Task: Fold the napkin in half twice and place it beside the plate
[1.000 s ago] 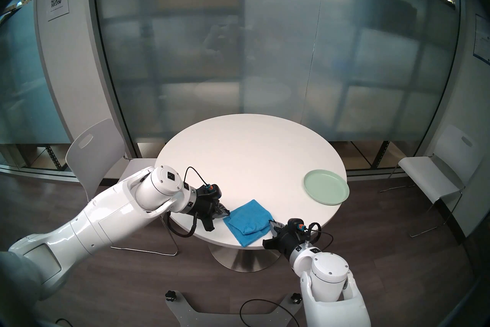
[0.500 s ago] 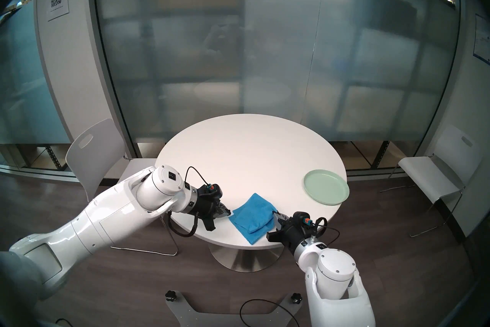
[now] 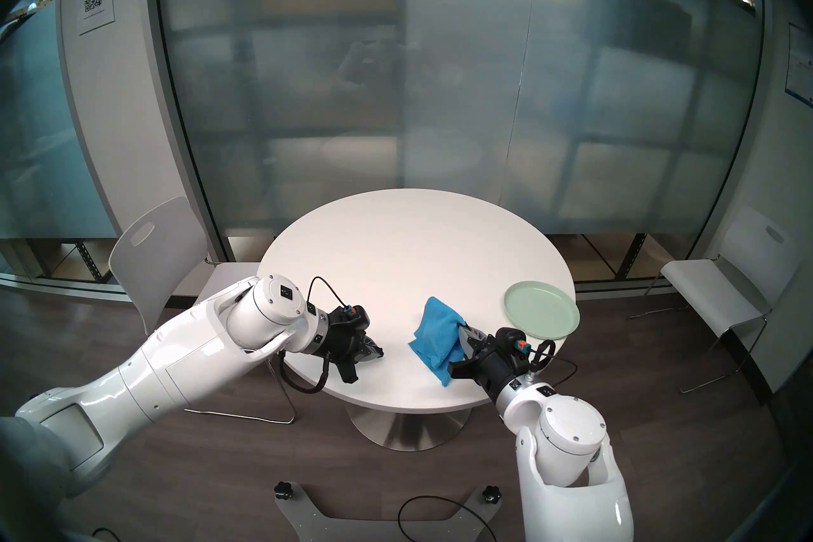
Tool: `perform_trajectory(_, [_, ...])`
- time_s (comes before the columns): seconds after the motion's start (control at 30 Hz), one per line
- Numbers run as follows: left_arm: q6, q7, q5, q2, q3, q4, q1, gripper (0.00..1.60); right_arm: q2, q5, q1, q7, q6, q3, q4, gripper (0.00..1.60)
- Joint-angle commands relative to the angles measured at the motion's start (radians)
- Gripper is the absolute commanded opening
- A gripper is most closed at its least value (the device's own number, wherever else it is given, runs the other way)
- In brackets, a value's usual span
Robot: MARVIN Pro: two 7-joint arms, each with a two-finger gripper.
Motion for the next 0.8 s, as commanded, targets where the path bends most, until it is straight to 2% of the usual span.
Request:
perform_trajectory(0.0, [0.001,0.003,-0.001,-0.003,-0.006,-0.017,-0.008,0.23,-0.004,0.008,0.025,0.008,0.001,-0.011,-0.066,0.00])
perform_trajectory(0.37, [0.005,0.009,-0.002,-0.003,-0.005,-0.022,-0.005,0.24,-0.017,0.002,0.006,0.018,0.009,-0.056,-0.106,0.00])
perform_trajectory(0.77, [0.006,0.011,-0.005,-0.005,-0.002,-0.022,-0.006,0.24,0.010,0.018,-0.022,0.022,-0.003,0.063,-0.103,0.00])
